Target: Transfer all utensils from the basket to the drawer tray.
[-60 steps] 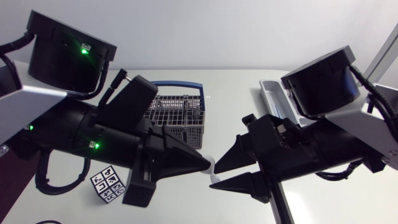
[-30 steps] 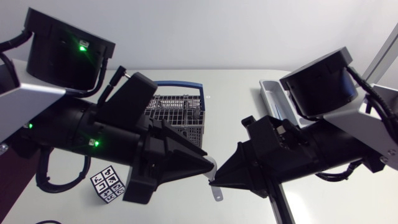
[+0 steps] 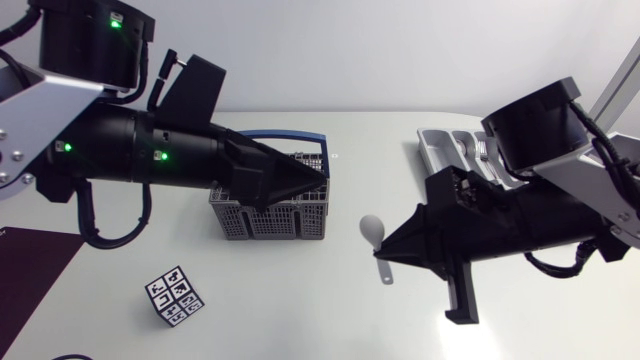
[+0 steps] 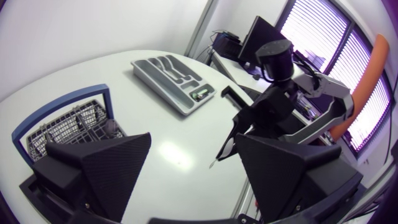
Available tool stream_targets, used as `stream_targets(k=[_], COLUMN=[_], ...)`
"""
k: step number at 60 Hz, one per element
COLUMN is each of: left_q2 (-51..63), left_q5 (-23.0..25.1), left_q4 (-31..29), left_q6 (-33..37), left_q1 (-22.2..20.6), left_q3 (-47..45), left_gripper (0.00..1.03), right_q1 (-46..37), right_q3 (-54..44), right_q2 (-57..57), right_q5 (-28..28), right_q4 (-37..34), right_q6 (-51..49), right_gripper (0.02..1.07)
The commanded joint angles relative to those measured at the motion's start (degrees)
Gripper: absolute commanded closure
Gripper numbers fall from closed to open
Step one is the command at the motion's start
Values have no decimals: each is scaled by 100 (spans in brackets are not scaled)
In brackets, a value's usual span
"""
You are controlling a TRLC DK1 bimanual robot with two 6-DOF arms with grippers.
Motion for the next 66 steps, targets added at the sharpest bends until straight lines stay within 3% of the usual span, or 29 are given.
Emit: stream_targets(k=[1,13,19,25,30,46,66], left_q2=[190,595,735,779,814,814,814], left_q5=[-154,-778,-1033,-1068,-1209,-1516,-1560], left_q4=[66,66,66,66,66,48,-75], left_q6=[-65,23,111,155,181,286,295], left_q1=[52,-36,-27,17,43,70,166], left_q3=[164,182,147,103,68,-20,-73], left_gripper=[6,6,6,6,6,6,6], right_q1=[-461,-1481,-1991,-2641,-3036,-3951,-4662], right_q3=[-144,-381,-698,-812,-1093,-1172,-1084], right_q2=[66,58,22,75,330,1376,2896], right_q5=[160,951,1566,1698,2313,2858,3500], right_q4=[-44,246,730,958,1829,3296,4905], right_q6=[-279,-868,-1369,-1835,-2309,-3030,-3742], right_gripper=[102,102,102,102,102,102,102])
